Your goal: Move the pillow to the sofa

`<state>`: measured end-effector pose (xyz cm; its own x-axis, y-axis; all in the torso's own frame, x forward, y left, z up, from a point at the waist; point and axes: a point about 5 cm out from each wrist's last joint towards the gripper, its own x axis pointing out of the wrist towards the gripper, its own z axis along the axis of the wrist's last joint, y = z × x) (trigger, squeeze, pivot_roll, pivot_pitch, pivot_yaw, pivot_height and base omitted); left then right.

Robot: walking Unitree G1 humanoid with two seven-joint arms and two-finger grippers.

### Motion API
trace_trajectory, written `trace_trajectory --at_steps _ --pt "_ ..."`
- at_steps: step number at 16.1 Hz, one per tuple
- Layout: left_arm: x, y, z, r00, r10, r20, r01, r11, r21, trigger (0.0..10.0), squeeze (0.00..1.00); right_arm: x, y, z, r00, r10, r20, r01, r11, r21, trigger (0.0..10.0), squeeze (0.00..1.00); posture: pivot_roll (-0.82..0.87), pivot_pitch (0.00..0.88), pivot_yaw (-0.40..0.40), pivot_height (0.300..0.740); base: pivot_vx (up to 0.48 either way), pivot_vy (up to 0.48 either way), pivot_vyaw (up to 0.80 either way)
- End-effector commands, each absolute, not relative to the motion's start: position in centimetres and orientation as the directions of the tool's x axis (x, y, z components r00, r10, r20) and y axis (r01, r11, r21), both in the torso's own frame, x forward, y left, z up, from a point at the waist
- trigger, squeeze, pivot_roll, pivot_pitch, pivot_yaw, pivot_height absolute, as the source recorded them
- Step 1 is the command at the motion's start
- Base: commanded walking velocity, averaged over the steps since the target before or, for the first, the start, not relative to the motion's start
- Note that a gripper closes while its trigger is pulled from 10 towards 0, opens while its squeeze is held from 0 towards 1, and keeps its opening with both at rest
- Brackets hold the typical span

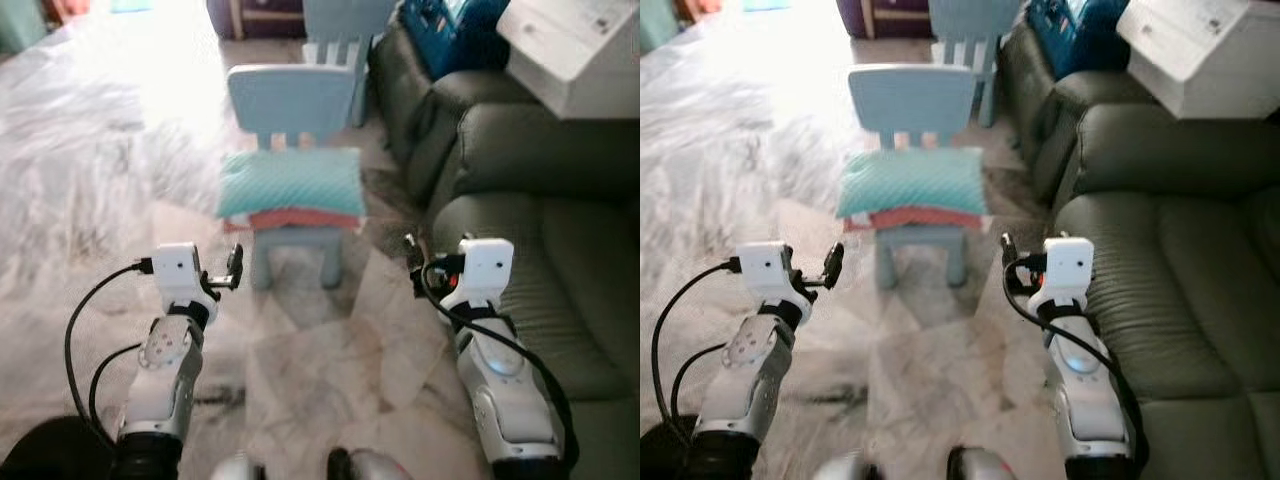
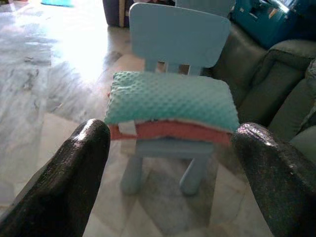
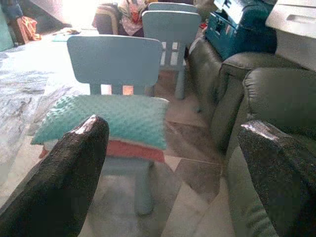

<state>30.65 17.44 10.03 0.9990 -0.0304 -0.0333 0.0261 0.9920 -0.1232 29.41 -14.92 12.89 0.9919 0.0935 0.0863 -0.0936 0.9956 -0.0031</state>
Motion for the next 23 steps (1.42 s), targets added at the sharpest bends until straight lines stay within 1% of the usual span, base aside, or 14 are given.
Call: trace_trajectory --at_steps 1,15,22,23 --pt "30.35 18.2 9.71 0.999 -0.006 -0.05 0.0 0.994 -0.11 10.0 0.0 29.26 -14.56 12.76 0.991 0.105 0.079 -0.106 0.994 0.004 10.0 0.0 -0.11 0.212 -0.036 0.74 0.416 0.0 0.0" --pt "30.11 18.06 9.4 0.998 -0.006 -0.065 -0.001 0.994 -0.106 10.0 0.0 29.13 -14.37 12.72 0.99 0.116 0.075 -0.117 0.993 0.006 10.0 0.0 -0.11 0.218 -0.036 0.74 0.419 0.0 0.0" --pt "30.08 18.15 9.3 0.997 0.008 -0.074 -0.016 0.995 -0.102 10.0 0.0 29.08 -14.28 12.67 0.99 0.119 0.071 -0.12 0.993 0.007 10.0 0.0 -0.11 0.222 -0.036 0.74 0.394 0.272 0.0" --pt "30.12 18.24 9.04 0.995 0.029 -0.094 -0.038 0.995 -0.097 10.0 0.0 29.06 -14.28 12.63 0.99 0.119 0.07 -0.12 0.993 0.007 10.0 0.0 -0.11 0.221 -0.036 0.74 0.0 0.251 0.0"
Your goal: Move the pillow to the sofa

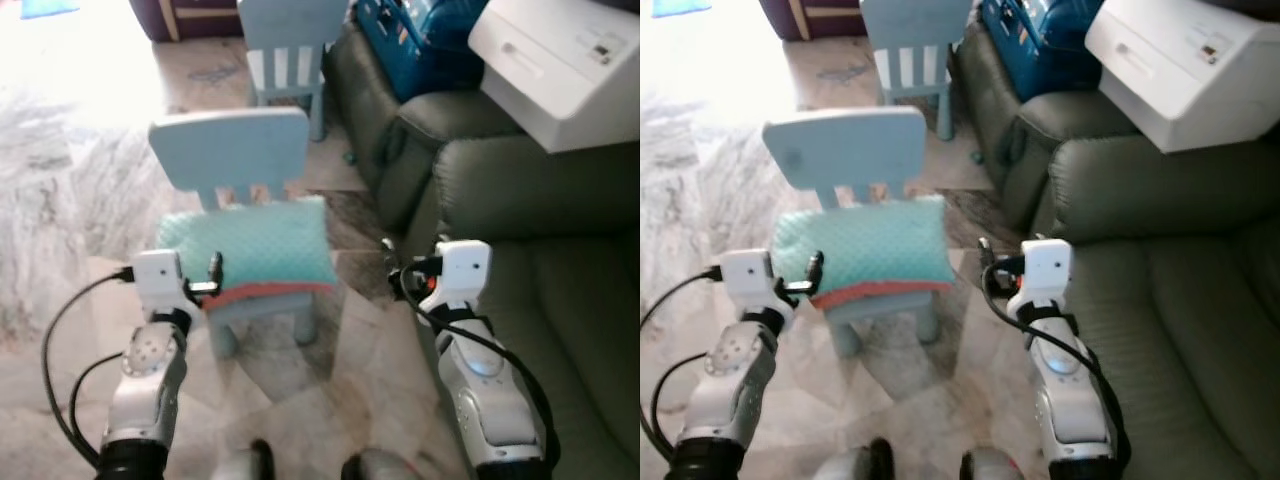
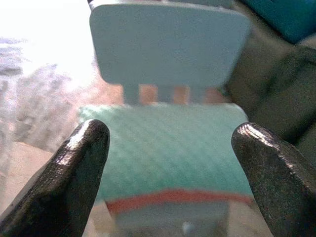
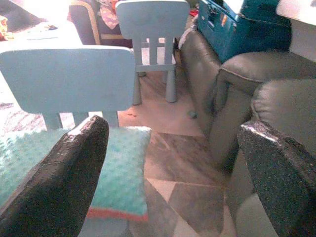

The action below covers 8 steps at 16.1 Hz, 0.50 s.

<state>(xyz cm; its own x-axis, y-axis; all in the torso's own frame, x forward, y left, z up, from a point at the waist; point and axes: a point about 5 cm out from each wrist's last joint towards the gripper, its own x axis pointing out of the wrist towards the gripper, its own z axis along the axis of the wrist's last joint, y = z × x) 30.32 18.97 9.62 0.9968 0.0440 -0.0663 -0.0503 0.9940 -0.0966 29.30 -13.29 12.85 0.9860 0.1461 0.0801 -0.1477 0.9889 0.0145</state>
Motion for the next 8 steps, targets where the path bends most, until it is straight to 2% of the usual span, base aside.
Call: trace_trajectory --at_steps 1,8 --pt "30.15 18.23 8.97 0.995 0.029 -0.097 -0.039 0.994 -0.099 10.0 0.0 29.05 -14.27 12.61 0.99 0.12 0.069 -0.121 0.993 0.007 10.0 0.0 -0.11 0.22 -0.037 0.74 0.0 0.0 0.0" --pt "30.08 18.26 9.05 0.995 0.043 -0.087 -0.052 0.994 -0.096 10.0 0.0 28.94 -14.24 12.48 0.99 0.124 0.063 -0.125 0.992 0.007 10.0 0.0 -0.11 0.219 -0.038 0.74 0.0 0.0 0.0"
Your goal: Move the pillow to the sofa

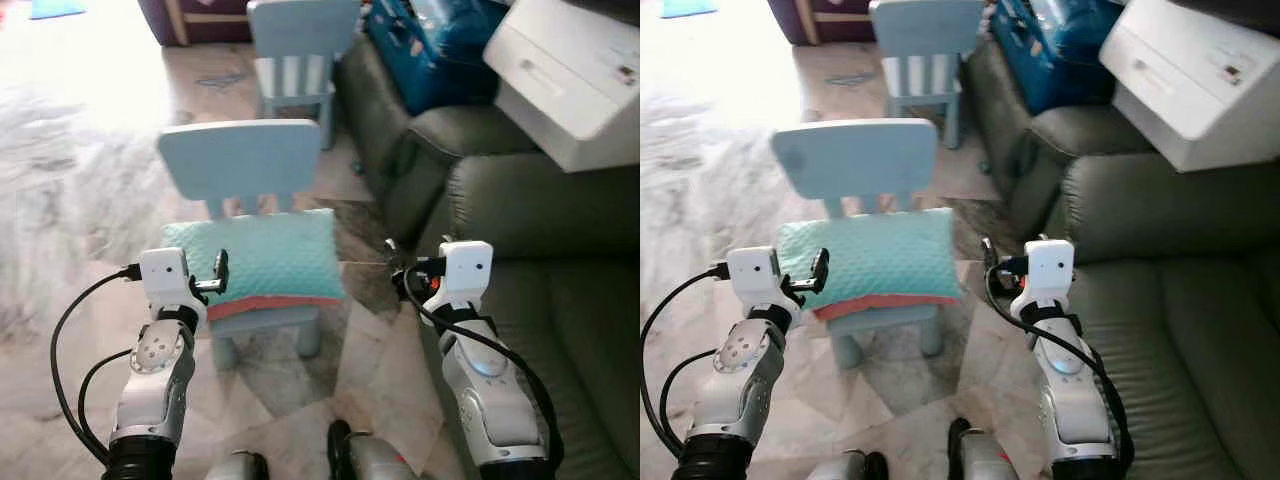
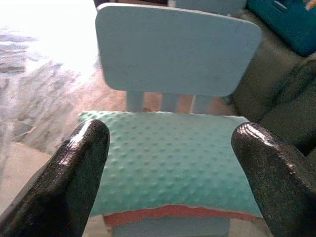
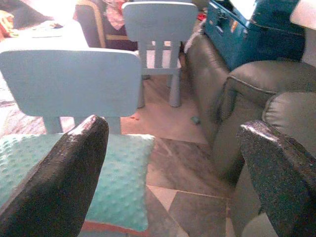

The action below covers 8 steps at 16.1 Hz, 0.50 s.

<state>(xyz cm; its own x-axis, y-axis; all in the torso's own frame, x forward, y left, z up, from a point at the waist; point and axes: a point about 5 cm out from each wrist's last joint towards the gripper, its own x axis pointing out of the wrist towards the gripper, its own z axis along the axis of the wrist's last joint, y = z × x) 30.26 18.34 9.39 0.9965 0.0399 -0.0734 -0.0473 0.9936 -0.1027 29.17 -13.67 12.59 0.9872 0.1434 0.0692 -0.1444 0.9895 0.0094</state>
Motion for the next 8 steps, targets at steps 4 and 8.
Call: trace_trajectory --at_steps 4,8 --pt "30.08 17.97 9.63 0.999 -0.005 -0.049 0.002 0.998 -0.058 10.0 0.0 28.92 -14.23 12.4 0.99 0.125 0.062 -0.125 0.992 0.01 10.0 0.0 -0.11 0.214 -0.034 0.74 0.088 0.082 0.0" --pt "30.05 17.96 9.55 0.999 -0.008 -0.05 0.005 0.997 -0.074 10.0 0.0 28.95 -14.15 12.36 0.99 0.128 0.061 -0.129 0.992 0.01 10.0 0.0 -0.1 0.21 -0.036 0.74 0.37 0.305 0.0"
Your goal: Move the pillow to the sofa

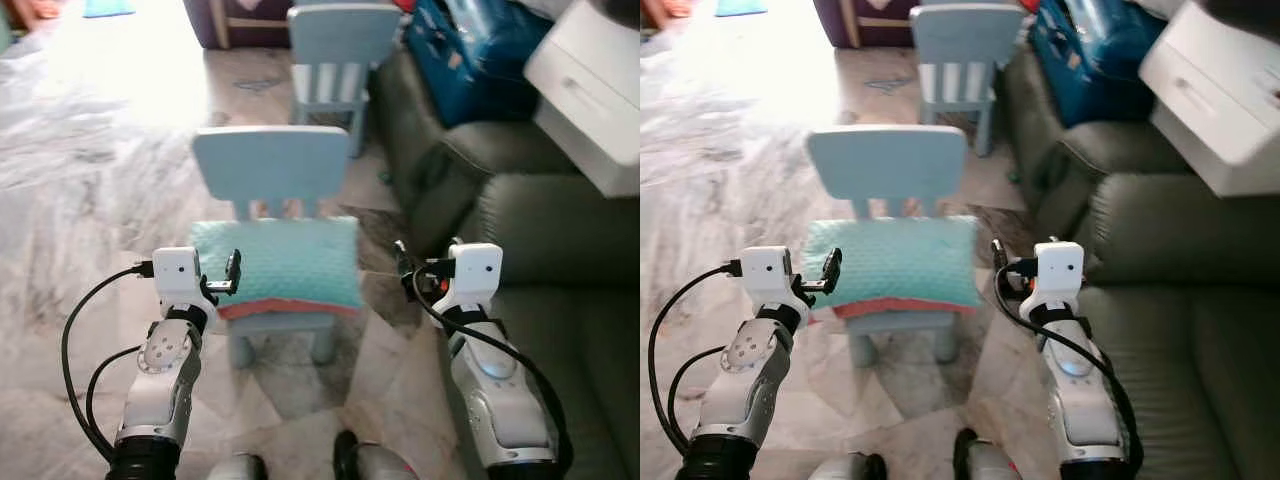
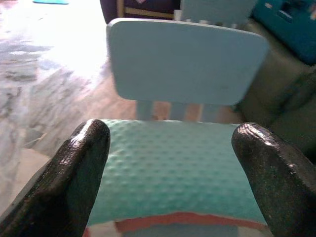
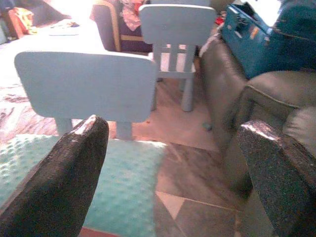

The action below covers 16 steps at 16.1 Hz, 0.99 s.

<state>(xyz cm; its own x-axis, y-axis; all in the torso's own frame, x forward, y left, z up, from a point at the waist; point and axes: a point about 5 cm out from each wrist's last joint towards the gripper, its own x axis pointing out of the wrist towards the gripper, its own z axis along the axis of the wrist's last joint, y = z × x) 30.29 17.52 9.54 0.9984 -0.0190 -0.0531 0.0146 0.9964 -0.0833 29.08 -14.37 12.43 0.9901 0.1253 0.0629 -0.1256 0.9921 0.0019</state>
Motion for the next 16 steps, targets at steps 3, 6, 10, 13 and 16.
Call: trace_trajectory --at_steps 3,6,10,13,16 --pt "30.05 17.96 9.48 0.999 -0.01 -0.049 0.006 0.997 -0.08 10.0 0.0 29.05 -14.1 12.37 0.989 0.131 0.063 -0.132 0.991 0.01 10.0 0.0 -0.1 0.205 -0.036 0.74 0.372 0.303 0.0" --pt "30.11 17.91 9.33 0.998 -0.002 -0.06 -0.002 0.997 -0.076 10.0 0.0 29.05 -14.09 12.37 0.989 0.132 0.064 -0.133 0.991 0.01 10.0 0.0 -0.1 0.202 -0.035 0.74 0.34 0.295 0.0" --pt "30.18 17.86 9.45 0.999 -0.005 -0.054 0.0 0.996 -0.086 10.0 0.0 29.06 -14.03 12.36 0.989 0.134 0.064 -0.135 0.991 0.011 10.0 0.0 -0.1 0.201 -0.035 0.74 0.151 0.124 0.0" --pt "30.09 17.81 9.29 0.998 0.004 -0.059 -0.01 0.996 -0.092 10.0 0.0 29.07 -14.0 12.33 0.989 0.136 0.062 -0.137 0.991 0.012 10.0 0.0 -0.1 0.203 -0.035 0.74 0.0 0.0 0.0" --pt "30.02 17.82 9.23 0.998 0.004 -0.062 -0.01 0.996 -0.093 10.0 0.0 29.04 -13.9 12.25 0.989 0.137 0.06 -0.138 0.99 0.014 10.0 0.0 -0.1 0.203 -0.034 0.74 0.0 0.0 0.0"
